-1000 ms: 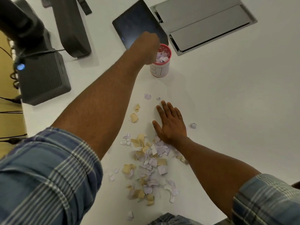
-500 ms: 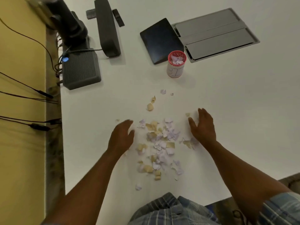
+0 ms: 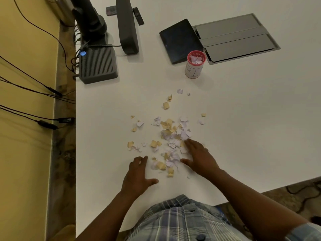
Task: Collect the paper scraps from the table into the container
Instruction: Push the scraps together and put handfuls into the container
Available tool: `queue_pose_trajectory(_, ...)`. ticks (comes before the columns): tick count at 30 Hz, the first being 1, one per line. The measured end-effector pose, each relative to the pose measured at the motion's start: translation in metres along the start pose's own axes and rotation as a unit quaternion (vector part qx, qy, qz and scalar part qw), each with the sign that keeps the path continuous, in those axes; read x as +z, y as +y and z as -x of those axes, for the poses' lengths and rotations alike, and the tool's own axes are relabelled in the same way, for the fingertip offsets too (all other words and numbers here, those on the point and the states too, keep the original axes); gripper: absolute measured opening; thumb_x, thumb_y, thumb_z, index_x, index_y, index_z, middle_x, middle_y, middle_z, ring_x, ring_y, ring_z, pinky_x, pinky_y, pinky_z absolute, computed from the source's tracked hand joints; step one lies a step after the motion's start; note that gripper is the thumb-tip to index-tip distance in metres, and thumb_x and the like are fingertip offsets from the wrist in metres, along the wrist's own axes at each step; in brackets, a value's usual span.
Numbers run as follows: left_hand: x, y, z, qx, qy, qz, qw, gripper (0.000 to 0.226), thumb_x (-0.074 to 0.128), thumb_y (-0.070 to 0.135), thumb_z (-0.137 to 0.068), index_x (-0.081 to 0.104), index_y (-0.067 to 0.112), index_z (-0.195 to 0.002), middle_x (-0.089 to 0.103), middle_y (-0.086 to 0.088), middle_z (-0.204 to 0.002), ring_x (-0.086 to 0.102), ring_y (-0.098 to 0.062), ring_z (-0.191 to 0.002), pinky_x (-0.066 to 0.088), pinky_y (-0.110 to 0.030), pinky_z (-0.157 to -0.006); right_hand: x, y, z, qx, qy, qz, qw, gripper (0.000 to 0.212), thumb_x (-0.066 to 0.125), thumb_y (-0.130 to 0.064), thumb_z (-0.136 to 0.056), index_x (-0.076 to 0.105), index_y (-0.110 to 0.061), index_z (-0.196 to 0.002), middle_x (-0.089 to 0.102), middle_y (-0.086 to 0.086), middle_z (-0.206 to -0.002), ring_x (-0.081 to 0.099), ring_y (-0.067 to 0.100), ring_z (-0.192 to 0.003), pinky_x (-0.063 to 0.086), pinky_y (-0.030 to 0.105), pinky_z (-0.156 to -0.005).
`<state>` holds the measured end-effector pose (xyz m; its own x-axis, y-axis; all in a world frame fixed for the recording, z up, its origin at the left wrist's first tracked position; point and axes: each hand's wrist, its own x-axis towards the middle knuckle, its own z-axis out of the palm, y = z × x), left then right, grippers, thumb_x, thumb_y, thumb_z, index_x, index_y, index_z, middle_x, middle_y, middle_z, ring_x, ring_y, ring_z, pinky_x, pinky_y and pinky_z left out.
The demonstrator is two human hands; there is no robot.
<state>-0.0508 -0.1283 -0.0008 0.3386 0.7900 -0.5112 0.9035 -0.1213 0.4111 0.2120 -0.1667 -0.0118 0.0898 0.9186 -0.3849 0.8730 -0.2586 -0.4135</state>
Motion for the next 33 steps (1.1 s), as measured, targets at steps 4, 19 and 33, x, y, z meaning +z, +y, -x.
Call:
queue_pose_trajectory(4, 0.011, 0.008, 0.008, -0.04, -0.012, 0.002, 0.999, 0.111, 0.081, 0.05, -0.061, 0.016, 0.018, -0.146, 0.023, -0.007, -0.136, 0.04, -0.024, -0.123, 0.042, -0.031, -0.099, -0.001, 0.003, 0.019, 0.104, 0.013, 0.007, 0.994, 0.108, 0.072, -0.064, -0.068, 0.016, -0.022, -0.15, 0.027, 0.008, -0.149, 0.035, 0.028, -0.132, 0.042, 0.039, -0.101)
queue_pose_trajectory(19, 0.015, 0.054, -0.03, 0.014, 0.023, 0.072, 0.997, 0.104, 0.081, 0.049, -0.063, 0.022, 0.026, -0.145, 0.026, -0.006, -0.137, 0.039, -0.022, -0.125, 0.046, -0.03, -0.098, -0.002, -0.029, -0.023, 0.111, 0.008, -0.115, 0.987, 0.107, 0.078, -0.05, -0.07, 0.016, -0.016, -0.15, 0.023, 0.013, -0.147, 0.039, 0.031, -0.13, 0.041, 0.038, -0.103)
queue_pose_trajectory(33, 0.018, 0.054, -0.055, 0.177, 0.069, -0.041, 0.981, 0.015, 0.051, 0.016, -0.093, 0.064, 0.011, -0.099, 0.057, -0.007, -0.106, 0.053, -0.019, -0.095, 0.047, -0.023, -0.071, 0.012, -0.038, -0.028, -0.095, -0.013, 0.103, 0.99, 0.023, 0.065, -0.015, -0.087, 0.059, -0.014, -0.108, 0.052, 0.008, -0.107, 0.053, 0.024, -0.091, 0.045, 0.029, -0.059)
